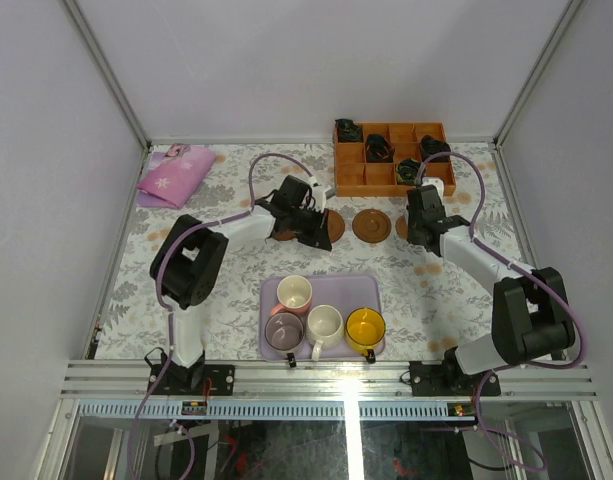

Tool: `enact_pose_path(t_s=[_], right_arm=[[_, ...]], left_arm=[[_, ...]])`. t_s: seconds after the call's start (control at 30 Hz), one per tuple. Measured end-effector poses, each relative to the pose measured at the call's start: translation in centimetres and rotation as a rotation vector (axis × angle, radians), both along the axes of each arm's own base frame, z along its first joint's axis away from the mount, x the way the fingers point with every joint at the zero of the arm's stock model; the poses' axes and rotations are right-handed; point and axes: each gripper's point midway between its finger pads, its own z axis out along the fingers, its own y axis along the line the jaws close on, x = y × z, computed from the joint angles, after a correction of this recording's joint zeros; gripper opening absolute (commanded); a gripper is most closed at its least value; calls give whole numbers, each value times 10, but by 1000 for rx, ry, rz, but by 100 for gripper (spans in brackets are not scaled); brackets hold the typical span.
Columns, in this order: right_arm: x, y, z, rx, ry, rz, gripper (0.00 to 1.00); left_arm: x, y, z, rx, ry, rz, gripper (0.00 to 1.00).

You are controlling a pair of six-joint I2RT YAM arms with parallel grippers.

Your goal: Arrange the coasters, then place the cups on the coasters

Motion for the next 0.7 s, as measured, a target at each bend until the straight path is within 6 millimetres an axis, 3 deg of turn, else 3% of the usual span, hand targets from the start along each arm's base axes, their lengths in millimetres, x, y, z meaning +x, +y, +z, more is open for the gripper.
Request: enact_pose_path(t_s=[0.23, 0.57, 0.7], right_arm=[[7, 2, -3, -1, 2, 0, 0], [22, 6, 5, 6, -23, 0, 0], [26, 7, 8, 6, -31, 0, 0]], left_arm=[[-24, -14, -19, 36, 40, -109, 0], [-54, -16, -39, 84, 105, -199, 0], [-55, -18, -43, 88, 97, -220, 1]])
